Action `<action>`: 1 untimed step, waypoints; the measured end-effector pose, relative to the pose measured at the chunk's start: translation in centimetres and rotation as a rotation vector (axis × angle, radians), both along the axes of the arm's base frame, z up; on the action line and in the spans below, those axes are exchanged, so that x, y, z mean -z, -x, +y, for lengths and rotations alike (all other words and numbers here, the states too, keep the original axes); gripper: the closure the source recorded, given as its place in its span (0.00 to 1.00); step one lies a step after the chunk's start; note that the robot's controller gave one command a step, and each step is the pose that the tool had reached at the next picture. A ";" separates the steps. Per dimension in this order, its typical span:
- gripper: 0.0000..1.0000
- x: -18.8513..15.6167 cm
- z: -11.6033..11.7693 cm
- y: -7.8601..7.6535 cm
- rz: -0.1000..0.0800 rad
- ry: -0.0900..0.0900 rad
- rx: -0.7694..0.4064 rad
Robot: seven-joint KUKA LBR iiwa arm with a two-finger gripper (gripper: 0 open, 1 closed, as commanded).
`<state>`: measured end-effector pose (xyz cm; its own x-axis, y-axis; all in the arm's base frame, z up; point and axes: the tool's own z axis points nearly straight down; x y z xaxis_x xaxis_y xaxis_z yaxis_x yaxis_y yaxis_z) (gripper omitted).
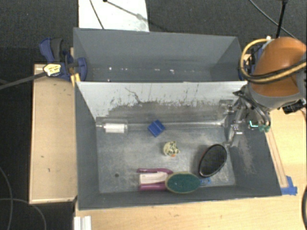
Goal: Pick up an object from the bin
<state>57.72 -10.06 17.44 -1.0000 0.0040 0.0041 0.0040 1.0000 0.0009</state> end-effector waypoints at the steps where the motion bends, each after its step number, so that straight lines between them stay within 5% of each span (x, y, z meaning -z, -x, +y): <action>1: 0.00 9.9 1.2 -0.6 -0.010 0.000 0.026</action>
Offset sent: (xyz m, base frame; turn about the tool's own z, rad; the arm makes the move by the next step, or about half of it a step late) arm 0.0034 0.0114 -0.0997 0.0273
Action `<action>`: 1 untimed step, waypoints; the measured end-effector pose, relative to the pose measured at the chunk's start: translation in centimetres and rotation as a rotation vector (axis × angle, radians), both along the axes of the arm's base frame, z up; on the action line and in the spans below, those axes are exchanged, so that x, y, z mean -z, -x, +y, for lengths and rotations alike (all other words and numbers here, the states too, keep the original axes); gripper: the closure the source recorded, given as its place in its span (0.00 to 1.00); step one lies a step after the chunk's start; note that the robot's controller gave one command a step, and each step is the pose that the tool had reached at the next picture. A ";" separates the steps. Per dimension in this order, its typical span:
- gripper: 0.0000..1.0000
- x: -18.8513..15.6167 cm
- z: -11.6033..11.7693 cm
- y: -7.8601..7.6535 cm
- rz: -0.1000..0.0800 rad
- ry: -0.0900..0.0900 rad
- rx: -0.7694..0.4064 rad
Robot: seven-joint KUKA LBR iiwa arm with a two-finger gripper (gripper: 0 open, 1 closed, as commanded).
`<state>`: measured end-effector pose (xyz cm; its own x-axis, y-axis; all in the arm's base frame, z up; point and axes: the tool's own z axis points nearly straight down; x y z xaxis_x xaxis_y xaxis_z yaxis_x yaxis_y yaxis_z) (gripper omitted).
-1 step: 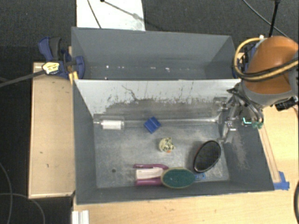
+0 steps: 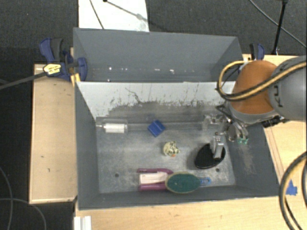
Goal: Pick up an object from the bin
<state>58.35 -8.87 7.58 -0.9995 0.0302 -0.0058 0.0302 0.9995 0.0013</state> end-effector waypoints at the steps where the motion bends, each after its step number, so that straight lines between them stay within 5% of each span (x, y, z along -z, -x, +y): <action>1: 0.00 -0.1 0.3 3.8 -0.012 0.007 -0.147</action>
Offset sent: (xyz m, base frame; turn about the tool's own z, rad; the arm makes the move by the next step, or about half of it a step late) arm -0.0439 0.0047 -0.0058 -0.1497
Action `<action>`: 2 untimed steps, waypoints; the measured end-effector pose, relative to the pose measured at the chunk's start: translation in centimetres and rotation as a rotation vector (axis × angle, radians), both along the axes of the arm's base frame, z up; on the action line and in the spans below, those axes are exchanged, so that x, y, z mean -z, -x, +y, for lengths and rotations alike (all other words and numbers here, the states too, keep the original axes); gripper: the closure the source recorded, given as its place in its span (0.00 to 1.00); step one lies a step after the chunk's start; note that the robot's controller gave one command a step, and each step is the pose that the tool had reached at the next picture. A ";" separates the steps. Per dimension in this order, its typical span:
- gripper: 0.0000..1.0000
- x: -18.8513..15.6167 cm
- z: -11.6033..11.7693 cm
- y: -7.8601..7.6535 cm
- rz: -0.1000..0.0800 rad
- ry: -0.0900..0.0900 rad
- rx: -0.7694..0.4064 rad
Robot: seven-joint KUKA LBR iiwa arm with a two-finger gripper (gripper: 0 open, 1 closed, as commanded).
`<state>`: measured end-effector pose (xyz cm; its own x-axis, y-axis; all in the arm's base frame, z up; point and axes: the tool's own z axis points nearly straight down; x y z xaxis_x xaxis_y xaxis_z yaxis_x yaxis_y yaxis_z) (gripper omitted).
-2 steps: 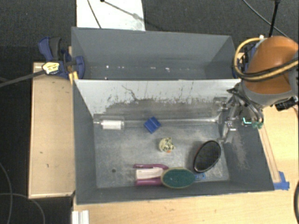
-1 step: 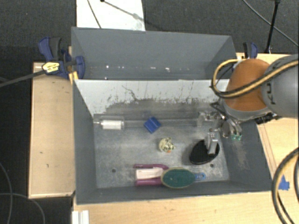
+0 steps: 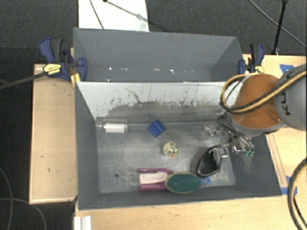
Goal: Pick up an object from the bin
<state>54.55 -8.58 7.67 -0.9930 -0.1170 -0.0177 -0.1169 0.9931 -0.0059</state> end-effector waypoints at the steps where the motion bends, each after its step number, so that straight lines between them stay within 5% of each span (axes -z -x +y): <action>1: 1.00 -0.3 0.1 -0.2 -0.003 -0.001 -0.004; 2: 1.00 -0.3 1.4 -5.3 0.003 0.004 -0.439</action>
Offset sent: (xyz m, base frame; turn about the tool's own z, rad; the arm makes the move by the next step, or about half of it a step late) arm 0.0000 0.0000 0.0000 0.0000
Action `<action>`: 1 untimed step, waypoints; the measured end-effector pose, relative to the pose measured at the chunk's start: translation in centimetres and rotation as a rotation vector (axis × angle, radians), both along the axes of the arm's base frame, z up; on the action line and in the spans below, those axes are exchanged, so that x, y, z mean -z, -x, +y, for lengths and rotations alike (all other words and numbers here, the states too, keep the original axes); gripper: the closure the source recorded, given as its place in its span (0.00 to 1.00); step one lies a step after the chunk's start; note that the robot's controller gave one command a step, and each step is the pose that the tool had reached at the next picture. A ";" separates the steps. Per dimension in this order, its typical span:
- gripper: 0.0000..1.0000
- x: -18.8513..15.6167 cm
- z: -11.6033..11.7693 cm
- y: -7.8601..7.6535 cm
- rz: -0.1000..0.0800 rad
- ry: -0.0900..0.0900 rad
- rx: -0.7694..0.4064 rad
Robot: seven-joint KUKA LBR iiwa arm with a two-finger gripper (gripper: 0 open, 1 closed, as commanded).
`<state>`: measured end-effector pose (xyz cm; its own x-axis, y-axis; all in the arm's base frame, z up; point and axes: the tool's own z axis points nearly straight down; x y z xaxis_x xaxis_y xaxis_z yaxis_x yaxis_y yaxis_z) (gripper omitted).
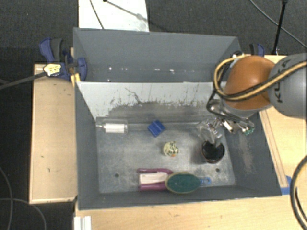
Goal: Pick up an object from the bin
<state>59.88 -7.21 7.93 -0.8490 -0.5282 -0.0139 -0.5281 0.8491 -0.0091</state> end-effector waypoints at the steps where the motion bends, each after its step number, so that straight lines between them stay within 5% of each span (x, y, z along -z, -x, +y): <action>1: 0.00 0.5 0.0 0.3 0.005 -0.002 0.003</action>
Offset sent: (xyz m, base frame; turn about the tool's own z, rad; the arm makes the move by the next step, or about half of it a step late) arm 0.0000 0.0000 0.0000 0.0000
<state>59.59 -7.16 7.45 -0.8505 -0.5258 -0.0107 -0.5258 0.8506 -0.0049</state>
